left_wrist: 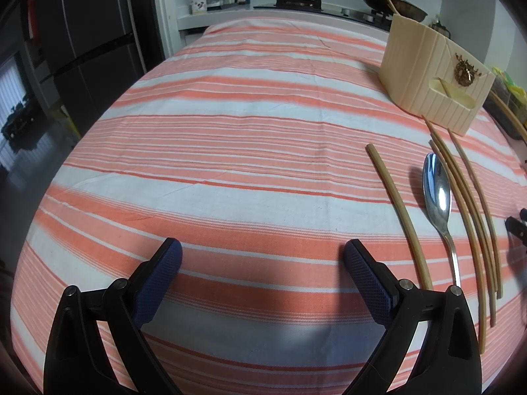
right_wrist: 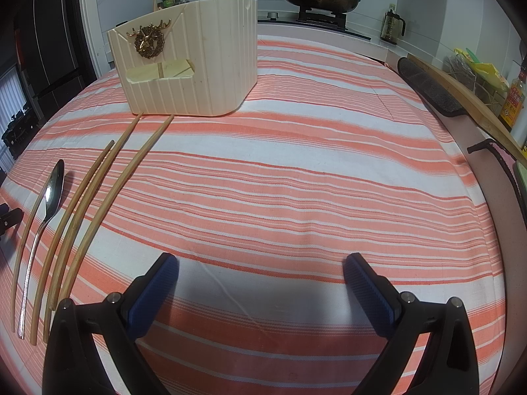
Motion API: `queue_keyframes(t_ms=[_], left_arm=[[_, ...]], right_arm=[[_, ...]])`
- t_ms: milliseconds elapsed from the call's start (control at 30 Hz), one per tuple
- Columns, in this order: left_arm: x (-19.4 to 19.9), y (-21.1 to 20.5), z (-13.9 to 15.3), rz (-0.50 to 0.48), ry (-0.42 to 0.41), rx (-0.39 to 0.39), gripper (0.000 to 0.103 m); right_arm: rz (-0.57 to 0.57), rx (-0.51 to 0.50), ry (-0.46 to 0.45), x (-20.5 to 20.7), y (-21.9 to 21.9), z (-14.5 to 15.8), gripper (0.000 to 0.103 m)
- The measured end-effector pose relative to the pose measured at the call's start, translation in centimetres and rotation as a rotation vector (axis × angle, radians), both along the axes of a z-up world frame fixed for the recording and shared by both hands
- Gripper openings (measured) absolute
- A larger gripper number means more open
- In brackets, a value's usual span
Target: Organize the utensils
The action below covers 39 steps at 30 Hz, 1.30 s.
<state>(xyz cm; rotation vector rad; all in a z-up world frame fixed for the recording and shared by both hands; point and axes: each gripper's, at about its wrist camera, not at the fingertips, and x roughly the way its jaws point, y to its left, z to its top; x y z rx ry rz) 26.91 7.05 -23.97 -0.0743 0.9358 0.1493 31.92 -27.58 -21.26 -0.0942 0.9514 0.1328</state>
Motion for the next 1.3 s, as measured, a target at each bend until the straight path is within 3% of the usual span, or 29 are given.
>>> queue_keyframes(t_ms=[1300], left_arm=[[0.01,0.26,-0.14,-0.003,0.004,-0.005,0.101]], right_arm=[[0.000,0.001,-0.002,-0.04,-0.06,-0.02,0.103]])
